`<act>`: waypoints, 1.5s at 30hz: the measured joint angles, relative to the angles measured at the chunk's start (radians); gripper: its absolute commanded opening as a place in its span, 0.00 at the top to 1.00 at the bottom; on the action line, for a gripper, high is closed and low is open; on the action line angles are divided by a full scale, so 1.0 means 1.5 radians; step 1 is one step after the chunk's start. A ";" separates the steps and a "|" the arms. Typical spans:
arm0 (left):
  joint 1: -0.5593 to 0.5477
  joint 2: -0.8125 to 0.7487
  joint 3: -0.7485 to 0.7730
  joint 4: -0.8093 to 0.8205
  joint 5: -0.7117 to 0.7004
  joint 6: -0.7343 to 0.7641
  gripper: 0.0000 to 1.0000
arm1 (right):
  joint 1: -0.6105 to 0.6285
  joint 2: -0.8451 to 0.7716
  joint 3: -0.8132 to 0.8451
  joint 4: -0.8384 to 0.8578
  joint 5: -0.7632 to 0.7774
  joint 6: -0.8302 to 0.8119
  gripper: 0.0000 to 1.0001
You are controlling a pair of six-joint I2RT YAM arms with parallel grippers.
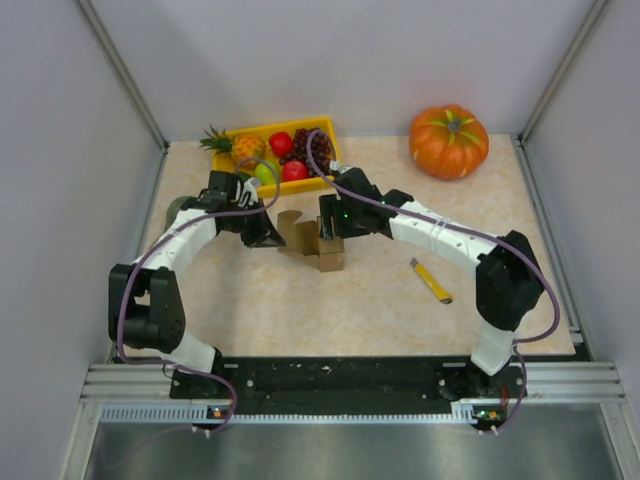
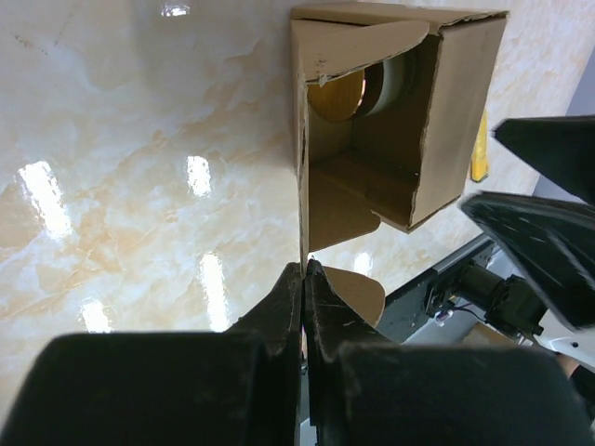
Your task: Unpack the express box
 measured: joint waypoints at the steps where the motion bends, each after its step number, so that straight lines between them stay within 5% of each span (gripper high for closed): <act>1: 0.000 0.000 0.002 -0.002 0.002 0.001 1.00 | 0.001 0.011 -0.001 -0.001 0.001 0.000 0.37; 9: 0.000 -0.030 0.028 -0.038 0.012 0.008 1.00 | 0.001 0.037 -0.019 0.001 0.015 0.013 0.49; 38: 0.000 -0.070 0.105 -0.114 0.033 0.034 1.00 | 0.001 -0.006 -0.103 -0.041 0.164 0.052 0.48; 45: 0.000 -0.071 0.105 -0.115 0.031 0.039 1.00 | 0.002 -0.055 -0.101 -0.004 0.141 -0.009 0.48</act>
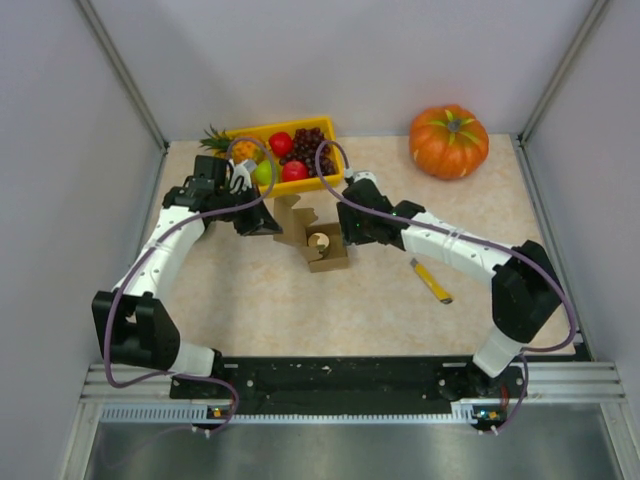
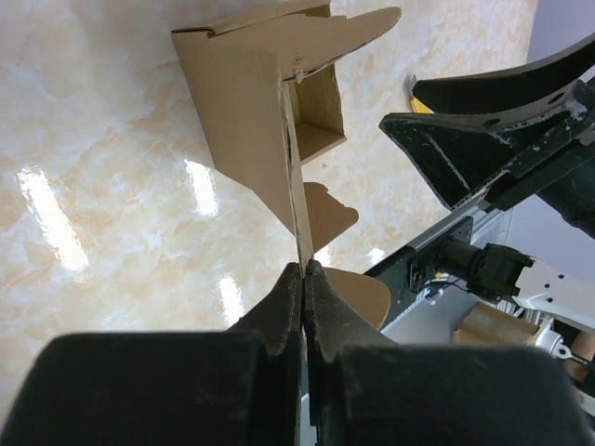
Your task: Unpack the express box
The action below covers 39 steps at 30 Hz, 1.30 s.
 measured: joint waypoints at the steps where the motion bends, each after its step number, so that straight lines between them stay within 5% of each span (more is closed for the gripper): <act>1: 0.000 -0.002 0.000 -0.001 -0.002 0.001 1.00 | 0.001 0.000 0.002 0.013 -0.014 -0.017 0.48; 13: 0.000 -0.041 -0.030 -0.004 -0.034 0.047 1.00 | 0.044 0.049 0.004 0.160 -0.166 -0.185 0.39; 39: 0.037 -0.054 -0.061 -0.003 -0.052 0.100 1.00 | 0.043 0.138 -0.010 0.241 -0.167 -0.341 0.29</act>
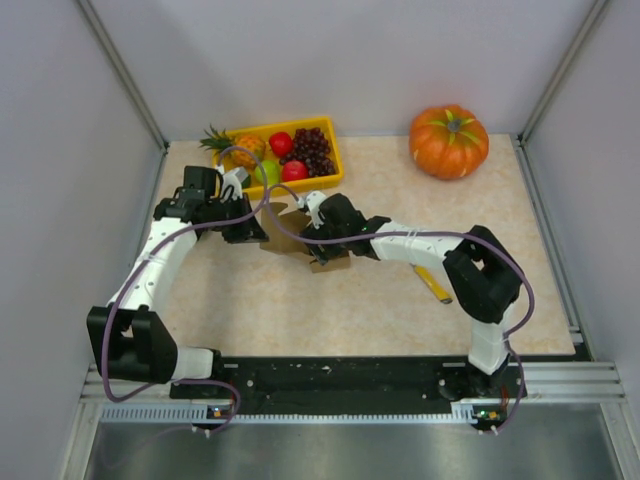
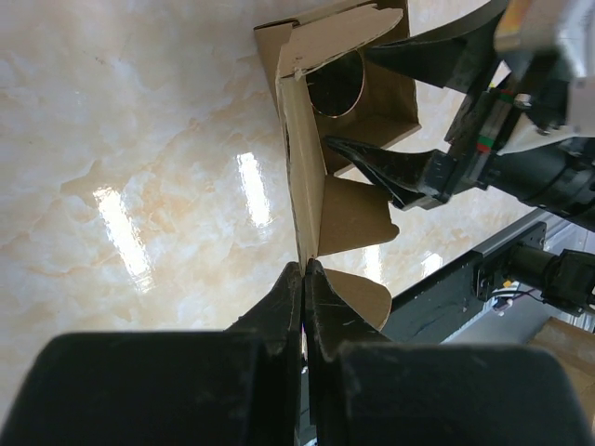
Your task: Unpack the express box
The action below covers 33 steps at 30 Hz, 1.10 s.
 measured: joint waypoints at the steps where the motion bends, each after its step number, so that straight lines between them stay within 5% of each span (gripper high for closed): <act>1: 0.001 0.000 0.000 0.000 0.000 0.000 1.00 | 0.000 0.006 0.000 0.001 0.000 -0.001 0.29; 11: 0.005 0.000 -0.004 0.000 0.009 0.001 1.00 | 0.000 0.030 -0.001 0.038 0.008 0.000 0.34; 17: 0.008 0.000 -0.004 0.000 0.019 -0.003 1.00 | -0.001 0.039 -0.010 0.084 0.011 0.014 0.51; 33: 0.009 0.004 -0.004 0.001 0.018 -0.009 1.00 | -0.001 0.039 -0.008 0.081 0.021 0.035 0.72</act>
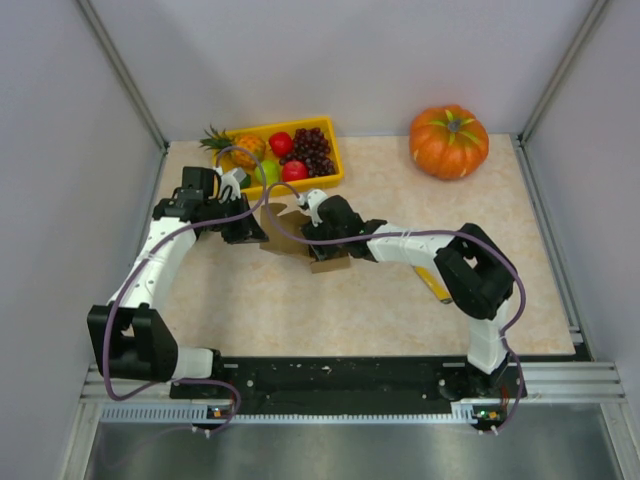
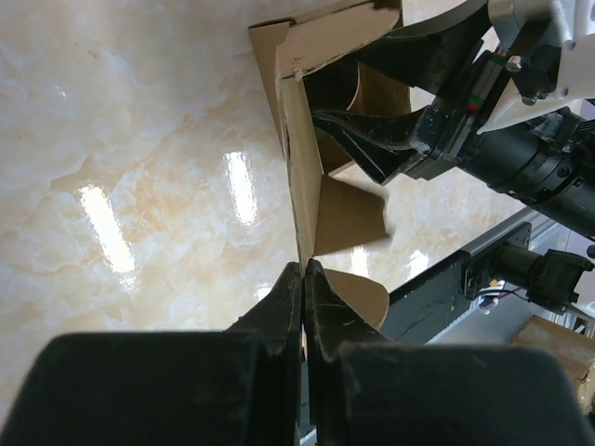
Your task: Unpack the express box
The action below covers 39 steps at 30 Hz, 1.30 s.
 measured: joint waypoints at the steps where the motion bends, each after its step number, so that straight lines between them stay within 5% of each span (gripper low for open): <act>1: 0.000 0.001 0.000 0.000 0.000 -0.002 0.97 | 0.000 -0.002 0.000 -0.004 0.002 0.003 0.72; 10: 0.000 0.006 0.000 -0.002 0.000 -0.014 0.89 | 0.000 -0.053 0.003 -0.044 0.014 0.048 0.72; 18: 0.000 0.015 0.005 -0.006 0.000 -0.021 0.45 | -0.004 -0.115 0.029 -0.066 0.019 0.090 0.72; 23: 0.000 0.017 0.005 -0.008 0.003 -0.031 0.28 | -0.018 -0.179 0.026 -0.092 0.033 0.123 0.71; 25: 0.000 0.017 0.005 -0.006 0.007 -0.034 0.10 | -0.034 -0.213 0.022 -0.105 0.047 0.138 0.71; 39: 0.000 0.014 0.006 0.016 0.043 -0.052 0.01 | -0.180 -0.319 -0.149 -0.168 0.188 0.255 0.71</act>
